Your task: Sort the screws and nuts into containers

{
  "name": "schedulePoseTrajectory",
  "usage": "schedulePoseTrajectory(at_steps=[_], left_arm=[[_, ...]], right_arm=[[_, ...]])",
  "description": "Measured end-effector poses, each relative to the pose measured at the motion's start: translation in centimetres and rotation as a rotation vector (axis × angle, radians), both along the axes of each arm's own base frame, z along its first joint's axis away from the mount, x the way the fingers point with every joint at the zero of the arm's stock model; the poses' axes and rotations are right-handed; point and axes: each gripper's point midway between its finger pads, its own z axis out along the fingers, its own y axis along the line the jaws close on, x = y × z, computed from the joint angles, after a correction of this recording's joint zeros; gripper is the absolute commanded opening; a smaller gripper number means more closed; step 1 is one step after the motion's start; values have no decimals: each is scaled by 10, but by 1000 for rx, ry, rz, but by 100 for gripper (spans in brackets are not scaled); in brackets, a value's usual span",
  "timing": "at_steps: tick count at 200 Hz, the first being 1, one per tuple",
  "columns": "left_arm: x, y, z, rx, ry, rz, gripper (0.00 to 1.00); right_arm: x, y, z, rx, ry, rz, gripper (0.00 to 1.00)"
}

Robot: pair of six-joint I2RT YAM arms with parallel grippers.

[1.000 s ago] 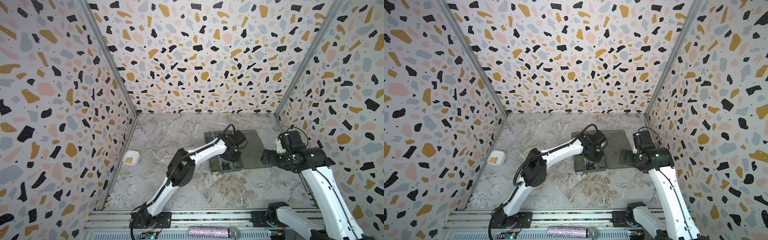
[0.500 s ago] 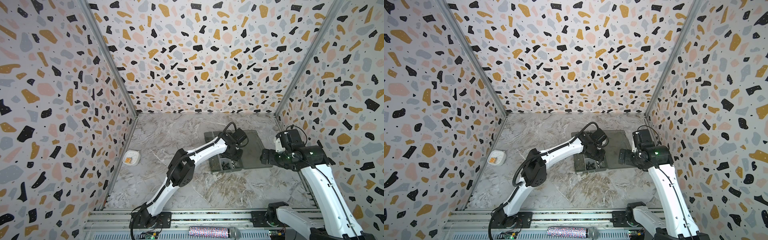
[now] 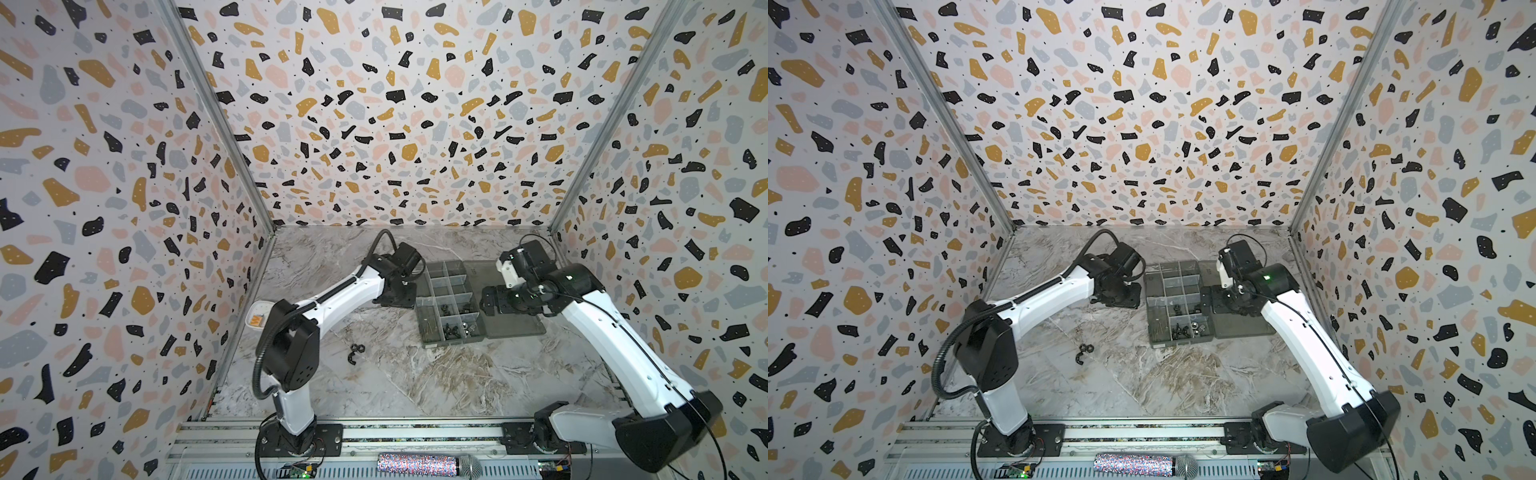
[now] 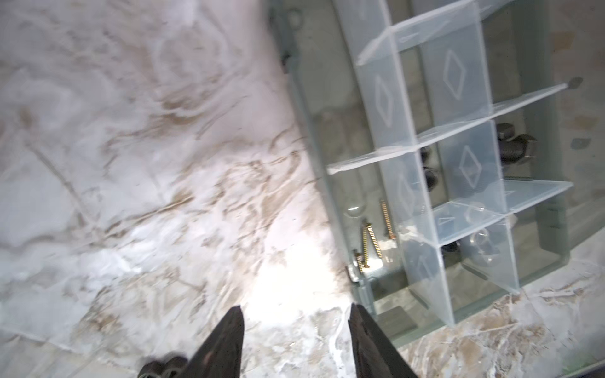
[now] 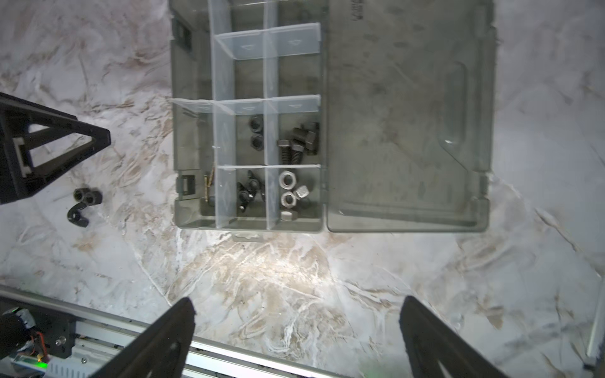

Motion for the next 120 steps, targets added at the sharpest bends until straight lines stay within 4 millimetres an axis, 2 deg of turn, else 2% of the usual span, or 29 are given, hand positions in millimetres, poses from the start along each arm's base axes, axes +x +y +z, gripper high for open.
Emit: schedulePoseTrajectory(at_steps=[34, 60, 84, 120], left_arm=[[-31, 53, -22, 55, 32, 97, 55], [-49, 85, -35, 97, 51, 163, 55], [-55, 102, -38, 128, 41, 208, 55], [-62, 112, -47, 143, 36, 240, 54]], right_arm=[[24, 46, -5, 3, -6, 90, 99], [40, 76, -8, 1, -10, 149, 99], [52, 99, -12, 1, -9, 195, 99], [62, 128, -16, 2, -8, 259, 99]])
